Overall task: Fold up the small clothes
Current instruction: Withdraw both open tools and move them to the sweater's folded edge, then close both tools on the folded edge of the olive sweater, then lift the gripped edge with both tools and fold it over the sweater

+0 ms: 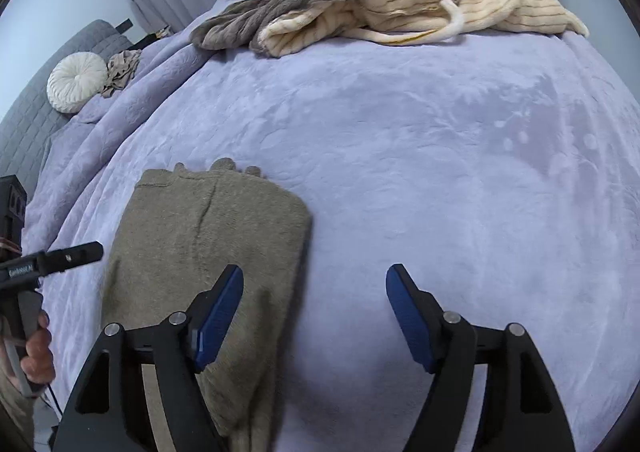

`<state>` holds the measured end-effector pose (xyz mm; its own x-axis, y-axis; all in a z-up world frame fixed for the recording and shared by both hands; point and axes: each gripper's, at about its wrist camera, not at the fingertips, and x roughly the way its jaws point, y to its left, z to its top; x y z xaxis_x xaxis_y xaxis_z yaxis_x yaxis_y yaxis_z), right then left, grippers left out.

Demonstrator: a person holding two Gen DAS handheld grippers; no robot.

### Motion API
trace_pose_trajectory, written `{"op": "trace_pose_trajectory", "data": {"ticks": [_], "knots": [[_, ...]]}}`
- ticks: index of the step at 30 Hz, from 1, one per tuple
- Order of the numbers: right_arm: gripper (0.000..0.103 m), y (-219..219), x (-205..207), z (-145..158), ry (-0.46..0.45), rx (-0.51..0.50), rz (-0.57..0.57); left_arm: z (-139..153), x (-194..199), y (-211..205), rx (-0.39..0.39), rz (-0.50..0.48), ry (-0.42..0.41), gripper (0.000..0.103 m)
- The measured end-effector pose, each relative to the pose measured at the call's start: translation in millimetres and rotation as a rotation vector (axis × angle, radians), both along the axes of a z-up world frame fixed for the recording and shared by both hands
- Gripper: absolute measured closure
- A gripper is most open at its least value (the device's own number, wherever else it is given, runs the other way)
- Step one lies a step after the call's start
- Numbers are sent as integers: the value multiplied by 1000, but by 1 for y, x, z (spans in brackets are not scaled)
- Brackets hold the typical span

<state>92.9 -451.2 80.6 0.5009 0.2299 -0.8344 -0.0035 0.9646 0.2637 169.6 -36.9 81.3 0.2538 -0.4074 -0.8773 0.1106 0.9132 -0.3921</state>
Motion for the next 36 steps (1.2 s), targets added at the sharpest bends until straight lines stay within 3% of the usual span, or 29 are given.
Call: {"op": "trace_pose_trajectory", "data": {"ticks": [3, 6, 12, 13, 14, 16, 20, 24, 36], "knots": [[25, -15, -13, -8, 40, 122, 10, -12, -12, 19, -52, -26, 40, 10], [24, -1, -16, -24, 81, 251, 57, -27, -25, 8, -140, -64, 84, 10], [24, 45, 7, -61, 163, 298, 90, -59, -28, -42, -204, -95, 155, 10], [23, 49, 9, -62, 155, 303, 87, -59, -26, -48, -206, -95, 149, 12], [27, 54, 12, -62, 147, 306, 92, -60, -24, -56, -212, -113, 138, 33], [41, 62, 16, -62, 149, 290, 100, -61, -19, -62, -202, -113, 149, 37], [60, 70, 16, -52, 141, 258, 117, -50, -21, -63, -168, -124, 124, 48], [65, 85, 6, -33, 111, 165, 139, -34, -30, -68, -94, -146, 73, 52], [66, 117, -44, 23, 55, 98, 128, 8, -67, -64, -20, -166, 22, 54]]}}
